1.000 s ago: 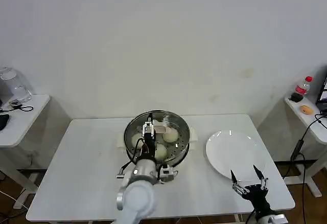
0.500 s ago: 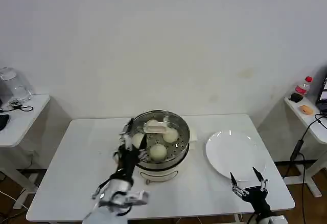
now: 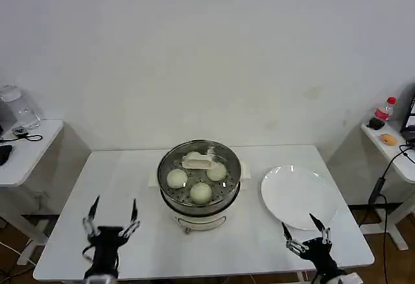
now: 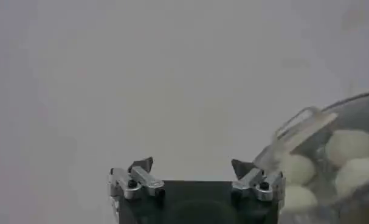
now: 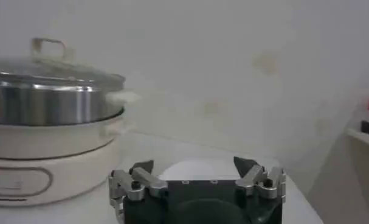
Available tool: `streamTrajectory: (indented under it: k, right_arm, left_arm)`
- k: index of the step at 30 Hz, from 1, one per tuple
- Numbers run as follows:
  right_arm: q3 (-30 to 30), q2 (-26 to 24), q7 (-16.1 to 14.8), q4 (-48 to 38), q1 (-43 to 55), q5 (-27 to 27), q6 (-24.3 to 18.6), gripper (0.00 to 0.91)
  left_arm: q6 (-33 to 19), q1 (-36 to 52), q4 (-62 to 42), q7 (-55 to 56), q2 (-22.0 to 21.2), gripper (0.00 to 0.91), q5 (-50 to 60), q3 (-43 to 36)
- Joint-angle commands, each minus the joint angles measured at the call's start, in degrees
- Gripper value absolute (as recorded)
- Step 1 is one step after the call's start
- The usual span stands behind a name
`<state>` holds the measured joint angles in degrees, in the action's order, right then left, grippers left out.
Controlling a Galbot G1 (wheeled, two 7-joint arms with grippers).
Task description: Take steamed baozi put them in steamer then cover it.
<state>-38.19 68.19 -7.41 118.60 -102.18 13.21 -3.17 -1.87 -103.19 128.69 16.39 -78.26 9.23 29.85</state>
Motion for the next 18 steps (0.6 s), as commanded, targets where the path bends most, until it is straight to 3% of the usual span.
streamTrajectory:
  k: [1, 18]
  right_arm:
    - [3.6, -8.3, 3.4, 3.9, -1.6, 5.4, 4.4, 0.907]
    - [6.8, -5.1, 4.9, 1.0, -0.7, 2.3, 0.6, 0.907]
  left_arm:
    - [-12.7, -16.9, -0.4, 5.1, -1.4, 0.907, -16.9, 4.4]
    - [-10.1, -16.3, 0.5, 3.0, -2.1, 0.907, -13.6, 4.9]
